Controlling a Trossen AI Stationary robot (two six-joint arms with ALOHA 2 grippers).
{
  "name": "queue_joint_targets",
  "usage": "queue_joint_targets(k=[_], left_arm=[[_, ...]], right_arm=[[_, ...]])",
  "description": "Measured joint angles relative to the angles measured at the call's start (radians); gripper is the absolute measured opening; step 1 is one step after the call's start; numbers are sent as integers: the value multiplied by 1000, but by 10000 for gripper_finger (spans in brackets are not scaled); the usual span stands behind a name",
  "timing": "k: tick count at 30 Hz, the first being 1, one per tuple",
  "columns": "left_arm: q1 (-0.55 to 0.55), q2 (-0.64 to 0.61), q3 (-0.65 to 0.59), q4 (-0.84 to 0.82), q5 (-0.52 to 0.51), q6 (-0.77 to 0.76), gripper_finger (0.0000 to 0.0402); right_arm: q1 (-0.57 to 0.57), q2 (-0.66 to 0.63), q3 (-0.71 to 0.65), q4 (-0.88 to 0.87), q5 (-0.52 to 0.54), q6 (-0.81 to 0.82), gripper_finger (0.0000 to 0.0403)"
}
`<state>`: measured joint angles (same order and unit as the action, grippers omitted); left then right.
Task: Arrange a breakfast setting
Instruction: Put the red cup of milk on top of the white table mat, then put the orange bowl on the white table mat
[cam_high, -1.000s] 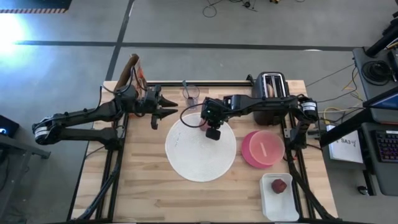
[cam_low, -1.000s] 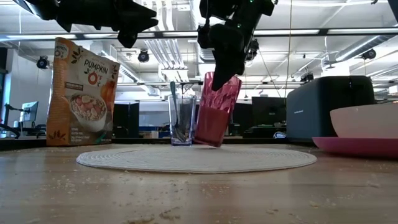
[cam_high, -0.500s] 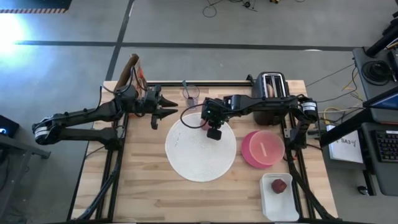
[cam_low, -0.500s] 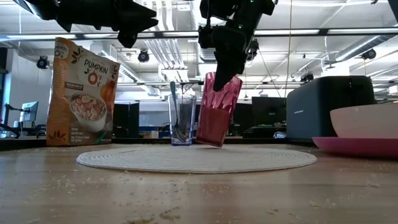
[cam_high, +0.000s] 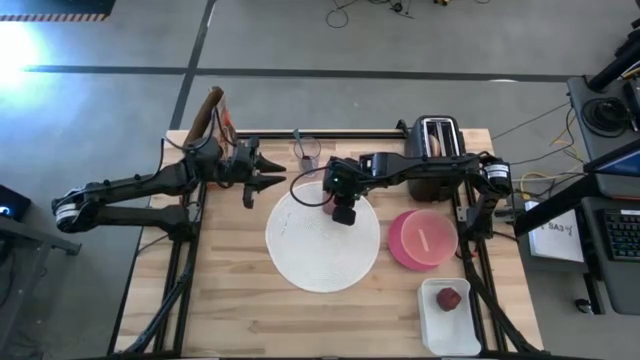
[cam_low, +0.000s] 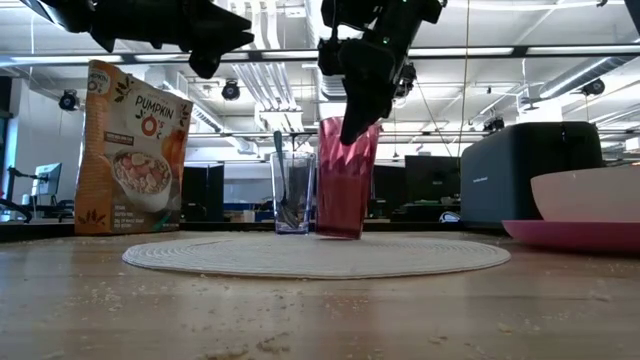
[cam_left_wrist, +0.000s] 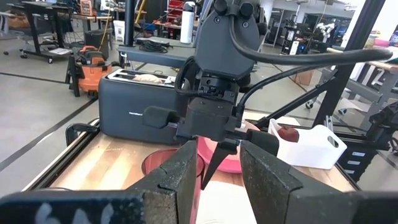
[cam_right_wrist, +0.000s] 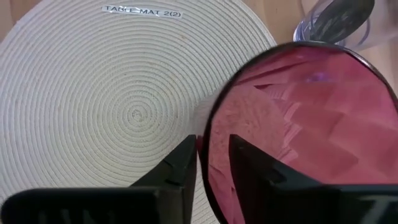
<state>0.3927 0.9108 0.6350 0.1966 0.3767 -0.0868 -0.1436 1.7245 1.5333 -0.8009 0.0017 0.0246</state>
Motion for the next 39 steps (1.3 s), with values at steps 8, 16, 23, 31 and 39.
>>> queue_joint_targets(k=[8, 16, 23, 31, 39], left_arm=[[0, 0, 0, -6, 0, 0, 107], [0, 0, 1, -18, 0, 0, 107], [0, 0, 1, -22, 0, 0, 107], [0, 0, 1, -29, 0, 0, 107], [0, 0, 1, -29, 0, 0, 107]], right_arm=[[2, 0, 10, -10, -1, 0, 96], [10, -1, 119, -56, -2, 0, 91], [18, -2, 216, -177, 1, 19, 94], [19, -3, 319, -470, -1, 201, 80], [59, -13, 265, -763, -2, 421, 89]])
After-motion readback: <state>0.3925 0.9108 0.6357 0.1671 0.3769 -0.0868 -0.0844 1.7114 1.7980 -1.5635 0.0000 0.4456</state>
